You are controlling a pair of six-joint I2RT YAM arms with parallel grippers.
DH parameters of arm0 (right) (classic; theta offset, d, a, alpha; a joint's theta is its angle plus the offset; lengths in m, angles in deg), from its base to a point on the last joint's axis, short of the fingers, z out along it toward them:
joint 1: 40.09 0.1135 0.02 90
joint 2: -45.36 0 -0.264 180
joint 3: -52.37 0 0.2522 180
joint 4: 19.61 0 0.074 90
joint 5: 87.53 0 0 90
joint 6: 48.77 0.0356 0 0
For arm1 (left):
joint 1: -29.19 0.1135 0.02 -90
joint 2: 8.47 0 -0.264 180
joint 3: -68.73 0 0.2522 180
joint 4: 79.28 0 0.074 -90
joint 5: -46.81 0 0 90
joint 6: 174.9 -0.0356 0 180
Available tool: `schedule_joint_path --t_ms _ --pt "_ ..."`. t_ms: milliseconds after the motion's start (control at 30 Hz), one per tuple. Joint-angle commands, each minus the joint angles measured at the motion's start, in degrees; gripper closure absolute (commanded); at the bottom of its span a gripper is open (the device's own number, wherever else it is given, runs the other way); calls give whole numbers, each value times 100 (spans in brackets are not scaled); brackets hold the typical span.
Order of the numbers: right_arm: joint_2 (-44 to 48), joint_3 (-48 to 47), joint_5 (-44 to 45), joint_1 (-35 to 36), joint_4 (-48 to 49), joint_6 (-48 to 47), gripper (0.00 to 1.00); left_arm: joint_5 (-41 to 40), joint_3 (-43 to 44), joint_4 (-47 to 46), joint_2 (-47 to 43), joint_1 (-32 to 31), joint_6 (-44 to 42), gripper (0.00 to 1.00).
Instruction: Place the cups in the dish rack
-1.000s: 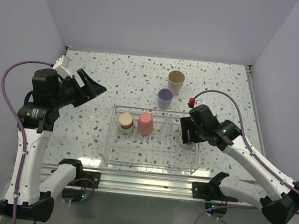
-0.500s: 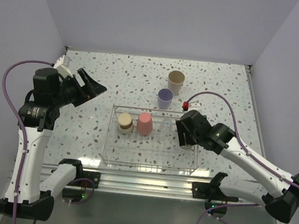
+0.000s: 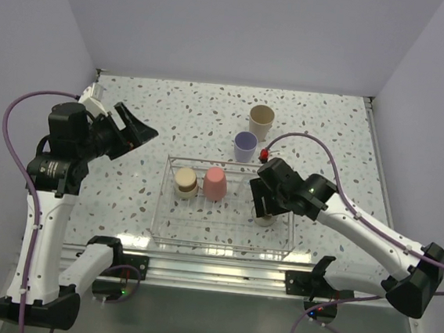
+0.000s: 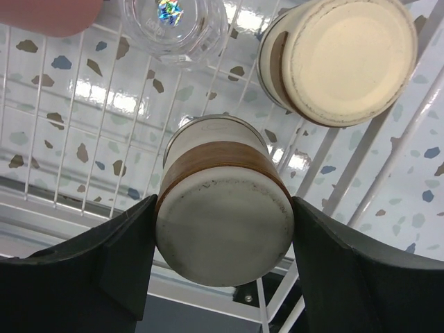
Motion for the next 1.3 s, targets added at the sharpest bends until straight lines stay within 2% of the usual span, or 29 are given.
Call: schedule_joint_path --t_ms 0,400,500,533,600,633,833,867,1100,1267 --pt "130 113 -354 28 136 229 100 -40 -79 -140 -77 14 -136 17" --pt "-125 307 -390 80 -110 98 99 -40 -202 -210 -112 14 -83 17" --pt "-125 307 -364 89 -118 97 86 -31 -202 -210 -112 14 -74 17" --pt "-125 307 -346 81 -118 89 71 -31 -202 -219 -104 14 -65 17" --pt "-125 316 -346 80 -101 89 61 -31 -211 -210 -112 5 -65 17" --pt "-133 324 -329 80 -101 80 51 -22 -211 -219 -104 5 -65 17" --pt "-142 325 -302 89 -92 62 29 -40 -238 -210 -112 14 -83 17" --pt "-142 325 -302 89 -83 62 23 -49 -255 -210 -112 14 -92 17" --pt "-107 316 -258 89 -110 71 2 -31 -317 -281 -69 14 -100 17" --pt "77 141 -241 81 -215 115 2 13 -150 -377 98 14 -162 17"
